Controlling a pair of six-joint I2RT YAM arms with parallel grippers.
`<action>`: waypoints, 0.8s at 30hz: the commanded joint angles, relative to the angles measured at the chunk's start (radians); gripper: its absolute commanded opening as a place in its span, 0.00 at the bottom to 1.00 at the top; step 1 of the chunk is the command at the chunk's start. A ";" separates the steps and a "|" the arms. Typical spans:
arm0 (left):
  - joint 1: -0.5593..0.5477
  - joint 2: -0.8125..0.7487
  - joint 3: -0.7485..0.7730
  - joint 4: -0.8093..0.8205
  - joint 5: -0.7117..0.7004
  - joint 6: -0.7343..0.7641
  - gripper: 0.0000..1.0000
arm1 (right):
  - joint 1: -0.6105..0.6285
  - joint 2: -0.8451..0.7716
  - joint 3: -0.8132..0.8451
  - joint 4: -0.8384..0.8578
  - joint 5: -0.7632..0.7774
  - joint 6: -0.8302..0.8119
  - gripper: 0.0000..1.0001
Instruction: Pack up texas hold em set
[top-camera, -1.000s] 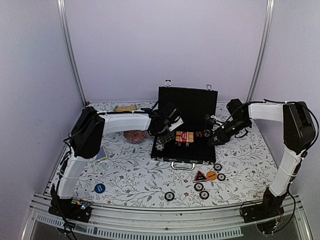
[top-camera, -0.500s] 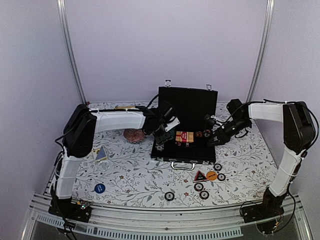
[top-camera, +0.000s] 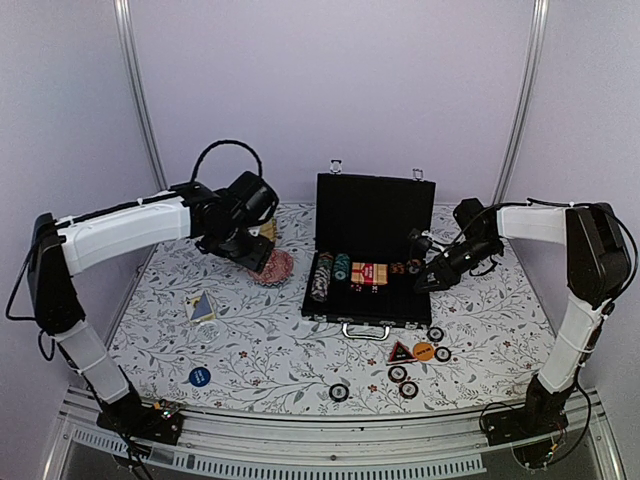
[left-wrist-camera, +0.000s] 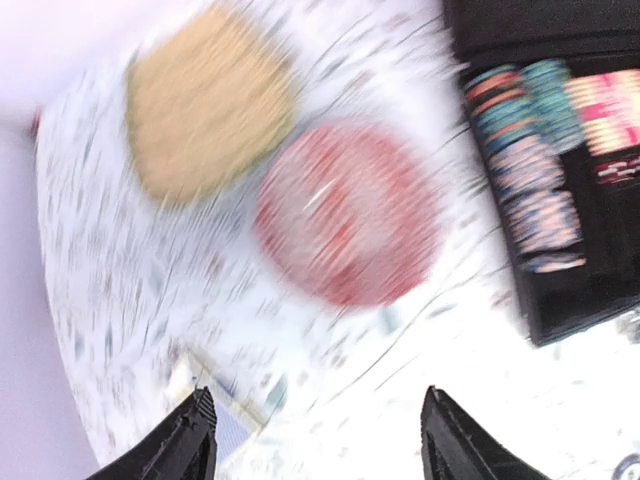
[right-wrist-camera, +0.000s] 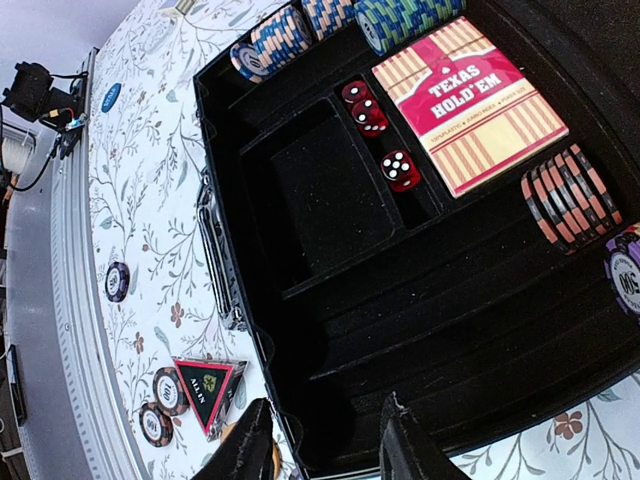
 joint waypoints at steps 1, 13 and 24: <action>0.148 -0.166 -0.228 -0.046 0.087 -0.271 0.71 | -0.002 0.000 -0.008 -0.014 -0.018 -0.023 0.38; 0.451 -0.171 -0.477 0.078 0.339 -0.372 0.79 | -0.002 -0.008 -0.015 -0.016 -0.009 -0.031 0.39; 0.545 -0.073 -0.514 0.180 0.344 -0.361 0.81 | -0.002 -0.004 -0.019 -0.018 -0.003 -0.034 0.39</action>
